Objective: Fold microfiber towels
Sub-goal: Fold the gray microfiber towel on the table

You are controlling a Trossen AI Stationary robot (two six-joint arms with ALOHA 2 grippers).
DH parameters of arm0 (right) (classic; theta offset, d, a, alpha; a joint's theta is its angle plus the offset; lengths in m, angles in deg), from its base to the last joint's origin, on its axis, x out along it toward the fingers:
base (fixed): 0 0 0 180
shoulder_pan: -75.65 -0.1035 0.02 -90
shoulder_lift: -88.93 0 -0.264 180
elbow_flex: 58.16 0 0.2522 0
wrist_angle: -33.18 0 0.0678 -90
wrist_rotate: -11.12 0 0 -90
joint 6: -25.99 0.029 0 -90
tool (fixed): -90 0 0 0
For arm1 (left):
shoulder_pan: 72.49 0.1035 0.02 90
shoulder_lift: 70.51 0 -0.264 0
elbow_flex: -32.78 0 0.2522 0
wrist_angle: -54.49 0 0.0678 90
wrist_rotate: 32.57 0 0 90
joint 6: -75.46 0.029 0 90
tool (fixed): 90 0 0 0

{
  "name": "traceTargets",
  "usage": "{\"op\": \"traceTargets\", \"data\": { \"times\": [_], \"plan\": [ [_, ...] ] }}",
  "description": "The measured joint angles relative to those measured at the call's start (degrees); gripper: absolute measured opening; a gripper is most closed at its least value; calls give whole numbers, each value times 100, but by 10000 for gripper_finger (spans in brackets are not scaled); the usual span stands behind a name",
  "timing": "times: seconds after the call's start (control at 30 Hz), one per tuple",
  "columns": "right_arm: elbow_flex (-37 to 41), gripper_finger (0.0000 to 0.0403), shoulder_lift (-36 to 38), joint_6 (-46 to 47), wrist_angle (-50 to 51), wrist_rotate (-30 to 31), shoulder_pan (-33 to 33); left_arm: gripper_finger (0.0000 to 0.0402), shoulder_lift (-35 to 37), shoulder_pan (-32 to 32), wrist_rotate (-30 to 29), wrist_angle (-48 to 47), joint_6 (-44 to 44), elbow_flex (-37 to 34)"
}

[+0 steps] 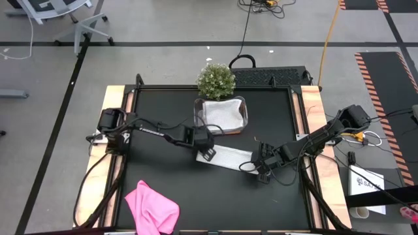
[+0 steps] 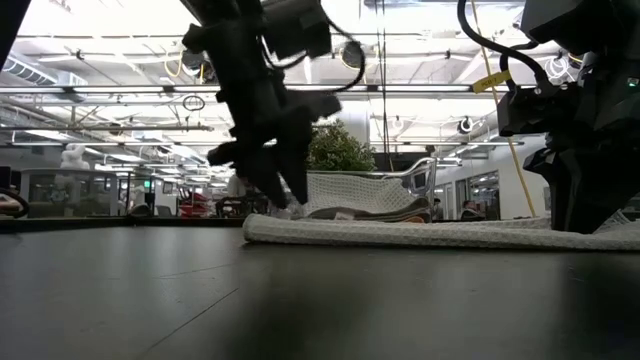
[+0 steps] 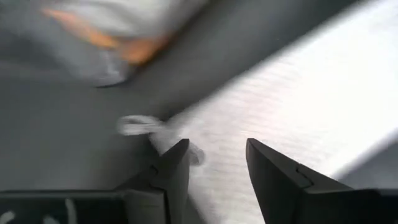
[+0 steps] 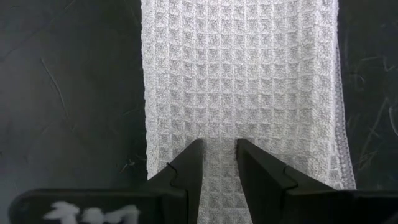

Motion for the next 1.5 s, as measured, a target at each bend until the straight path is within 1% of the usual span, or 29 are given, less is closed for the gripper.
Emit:
{"op": "traceTargets", "data": {
  "times": [0.1,0.2,0.27,0.4,0.6,0.83,0.93,1.13,1.3,1.5],
  "plan": [
    [0,93,0,0,4,-4,0,157,0,-275,-72,142,412,0],
    [2,93,0,0,5,-36,0,153,0,-555,-404,1,462,-2],
    [2,93,2,3,24,-183,-1,152,0,-711,-579,-49,450,-2],
    [-4,93,9,0,122,-535,-111,152,-53,-941,-688,-114,291,-2],
    [24,93,312,11,252,-702,-267,152,-322,-1172,-636,-105,-279,-4],
    [28,93,1091,228,284,-471,-212,152,-608,-1345,-298,79,-573,9],
    [20,93,1468,357,296,-280,-214,152,-585,-1429,-337,133,-675,6],
    [17,93,2071,839,909,-114,-214,152,-386,-1603,-243,575,-640,-4],
    [17,93,2346,1345,1347,-107,-214,152,-395,-1724,-378,810,-677,-4],
    [13,93,2378,1440,1486,-107,-214,152,-391,-1712,-745,768,-560,-4]
  ]
}}
